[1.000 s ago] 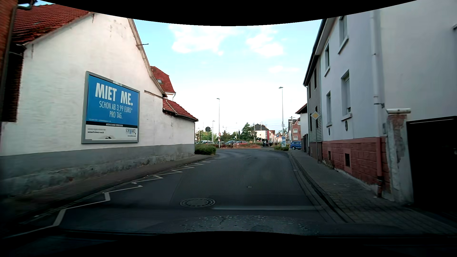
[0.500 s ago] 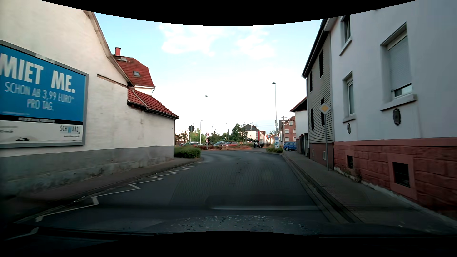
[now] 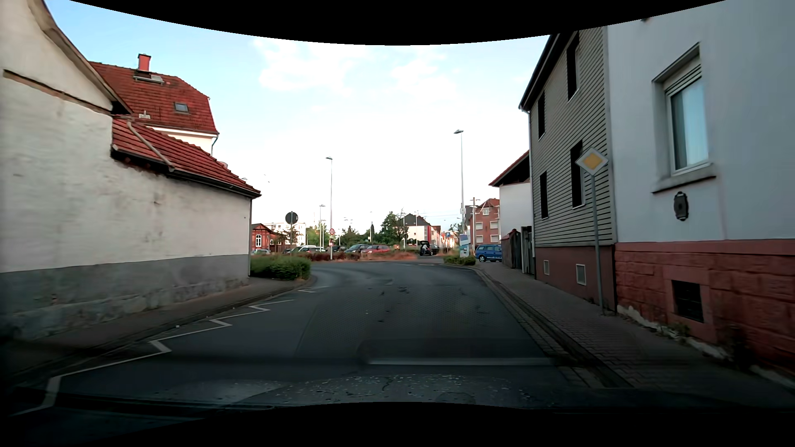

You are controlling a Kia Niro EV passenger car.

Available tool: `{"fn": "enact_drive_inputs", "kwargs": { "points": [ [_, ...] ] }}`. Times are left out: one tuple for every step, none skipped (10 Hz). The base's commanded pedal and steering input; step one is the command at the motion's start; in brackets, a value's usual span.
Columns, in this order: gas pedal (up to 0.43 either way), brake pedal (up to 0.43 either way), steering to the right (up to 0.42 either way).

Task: Follow the waypoints while adhering to traffic rules and regulations

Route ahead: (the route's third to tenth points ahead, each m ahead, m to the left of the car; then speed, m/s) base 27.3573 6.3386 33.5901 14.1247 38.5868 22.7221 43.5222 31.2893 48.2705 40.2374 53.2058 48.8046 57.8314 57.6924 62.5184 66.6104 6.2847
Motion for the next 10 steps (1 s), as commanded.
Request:
{"fn": "enact_drive_inputs", "kwargs": {
  "points": [
    [0.028,0.000,0.064],
    [0.028,0.000,0.058],
    [0.039,0.000,0.054],
    [0.039,0.000,0.045],
    [0.039,0.000,0.033],
    [0.039,0.000,0.027],
    [0.039,0.000,0.023],
    [0.039,0.000,0.022],
    [0.039,0.000,0.021],
    [0.039,0.000,0.017]
  ]
}}
